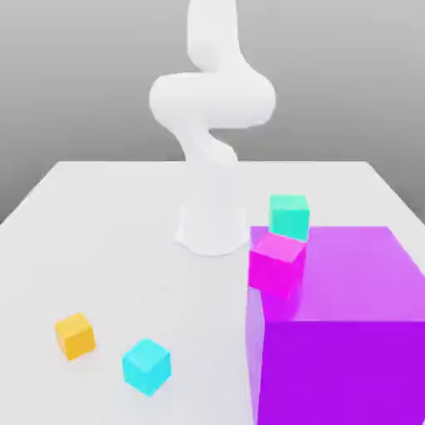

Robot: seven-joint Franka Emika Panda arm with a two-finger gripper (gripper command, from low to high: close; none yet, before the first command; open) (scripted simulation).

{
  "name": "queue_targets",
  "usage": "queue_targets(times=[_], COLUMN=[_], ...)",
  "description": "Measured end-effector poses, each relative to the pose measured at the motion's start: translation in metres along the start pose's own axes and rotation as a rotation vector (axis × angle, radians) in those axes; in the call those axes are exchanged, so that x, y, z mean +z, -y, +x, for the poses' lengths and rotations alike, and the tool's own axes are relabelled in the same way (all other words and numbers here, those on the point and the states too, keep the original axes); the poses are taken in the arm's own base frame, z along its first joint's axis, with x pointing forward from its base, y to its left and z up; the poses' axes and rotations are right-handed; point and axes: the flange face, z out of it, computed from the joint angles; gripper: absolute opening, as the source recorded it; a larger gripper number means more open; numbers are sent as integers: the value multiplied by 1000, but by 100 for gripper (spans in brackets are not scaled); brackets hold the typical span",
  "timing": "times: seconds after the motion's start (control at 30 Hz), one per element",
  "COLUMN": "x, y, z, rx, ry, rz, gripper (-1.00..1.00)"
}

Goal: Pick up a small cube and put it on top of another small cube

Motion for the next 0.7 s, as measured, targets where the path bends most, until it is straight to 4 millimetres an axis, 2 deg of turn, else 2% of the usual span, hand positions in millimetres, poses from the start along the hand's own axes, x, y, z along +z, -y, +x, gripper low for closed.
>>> queue_targets(times=[0.17, 0.37, 0.53, 0.7], x=[112, 226, 301, 356], y=[-33, -98, -166, -242], z=[-3, -23, -57, -102], rx=[108, 239, 353, 476], ry=[73, 157, 229, 300], rz=[-149, -319, -458, -595], gripper=[0, 0, 0, 0])
